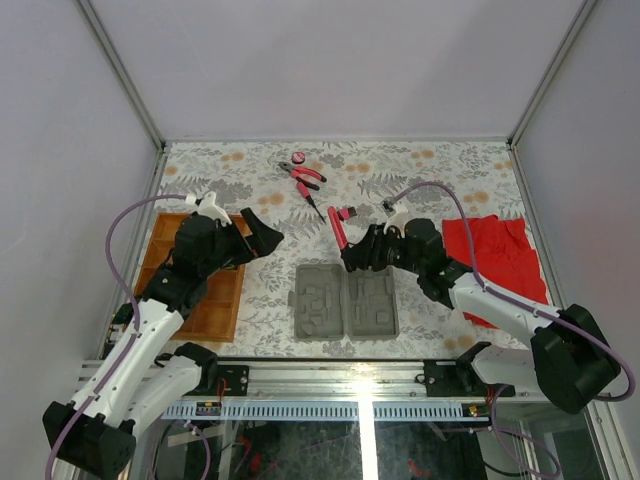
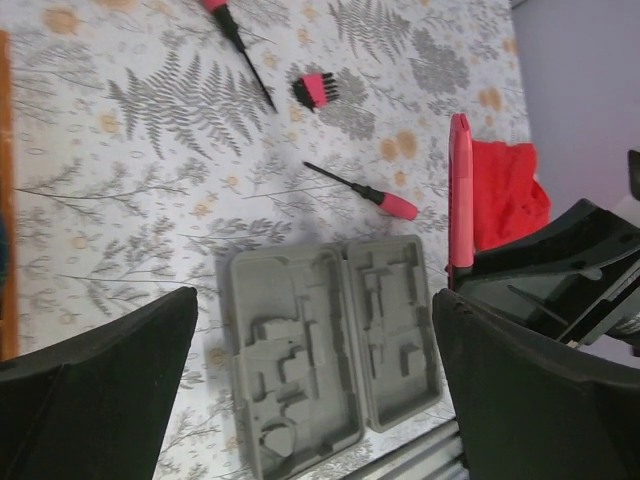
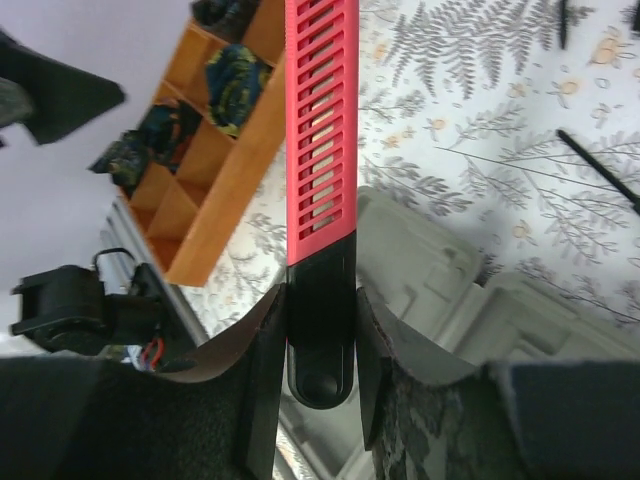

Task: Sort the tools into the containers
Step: Pick up the utility knife at the center of the board, then place the utility knife in the storage box, then adjust the utility knife in the storage box.

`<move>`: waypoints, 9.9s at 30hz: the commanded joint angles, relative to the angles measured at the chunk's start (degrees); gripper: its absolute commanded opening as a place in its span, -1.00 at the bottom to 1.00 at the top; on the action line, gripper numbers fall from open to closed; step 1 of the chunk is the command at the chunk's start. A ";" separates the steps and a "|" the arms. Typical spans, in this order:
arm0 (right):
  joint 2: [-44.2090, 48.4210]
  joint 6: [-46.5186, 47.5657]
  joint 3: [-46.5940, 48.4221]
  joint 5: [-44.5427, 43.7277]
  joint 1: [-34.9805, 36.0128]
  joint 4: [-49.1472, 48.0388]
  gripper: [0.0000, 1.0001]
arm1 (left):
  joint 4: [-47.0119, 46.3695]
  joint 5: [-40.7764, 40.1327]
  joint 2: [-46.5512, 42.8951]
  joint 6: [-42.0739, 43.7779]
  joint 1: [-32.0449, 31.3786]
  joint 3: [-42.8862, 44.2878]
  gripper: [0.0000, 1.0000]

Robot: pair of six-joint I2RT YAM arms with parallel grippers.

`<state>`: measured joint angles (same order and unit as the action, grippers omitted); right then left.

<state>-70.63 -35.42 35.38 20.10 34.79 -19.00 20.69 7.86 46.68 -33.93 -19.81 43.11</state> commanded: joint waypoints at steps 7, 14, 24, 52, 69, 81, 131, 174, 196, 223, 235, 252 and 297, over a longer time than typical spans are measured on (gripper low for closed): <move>2.10 -13.78 -7.13 5.34 2.13 -27.74 -1.00 | -20.59 14.83 0.35 -10.45 0.30 -5.46 1.00; 0.60 -11.60 -4.80 2.11 7.69 -25.47 -1.00 | -23.24 14.36 2.49 -11.14 -0.17 -5.42 0.99; 0.90 -6.71 -2.05 -9.30 16.36 -16.59 -1.00 | -24.20 13.32 5.74 -9.84 -2.65 -5.70 0.82; -4.29 14.93 11.20 -54.68 36.24 3.72 -1.00 | -28.75 17.11 7.83 -11.68 -4.61 -8.83 0.18; 0.38 17.35 9.61 -55.72 38.08 1.92 -1.00 | -41.60 26.34 4.74 -13.34 -4.62 -10.47 0.16; 16.78 26.09 8.10 -45.25 38.08 3.68 -1.00 | -49.65 32.68 -6.13 -10.67 -4.58 -6.09 0.38; 17.34 10.84 6.99 -30.76 36.58 -15.97 0.29 | -36.83 30.70 -2.06 -7.91 -8.78 4.62 -0.99; 18.33 2.48 5.95 -43.01 18.00 27.52 0.21 | 4.33 -22.59 33.49 -21.38 -32.85 11.95 -1.00; 21.77 0.00 1.30 -40.71 18.00 25.56 0.23 | 8.32 -29.09 50.22 -25.03 -39.00 17.21 -0.77; 20.47 1.17 0.59 -41.59 18.02 27.91 0.13 | 5.17 -30.97 35.31 -19.26 -36.57 12.60 0.05; 15.64 1.29 0.48 -36.51 17.96 25.11 0.11 | 4.37 -24.50 24.50 -17.15 -27.23 -2.33 0.05; 13.89 1.58 1.01 -34.33 18.03 24.83 0.09 | -7.63 -12.43 31.94 -15.29 -23.28 -7.47 -0.26; 2.36 9.40 6.48 -16.57 17.95 22.90 -0.26 | -9.97 -14.20 24.48 -31.52 -21.84 -14.51 -1.00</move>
<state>-64.62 -28.16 38.39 -5.72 53.04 7.75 13.54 -4.78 70.50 -64.23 -41.32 27.42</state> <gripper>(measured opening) 0.416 0.070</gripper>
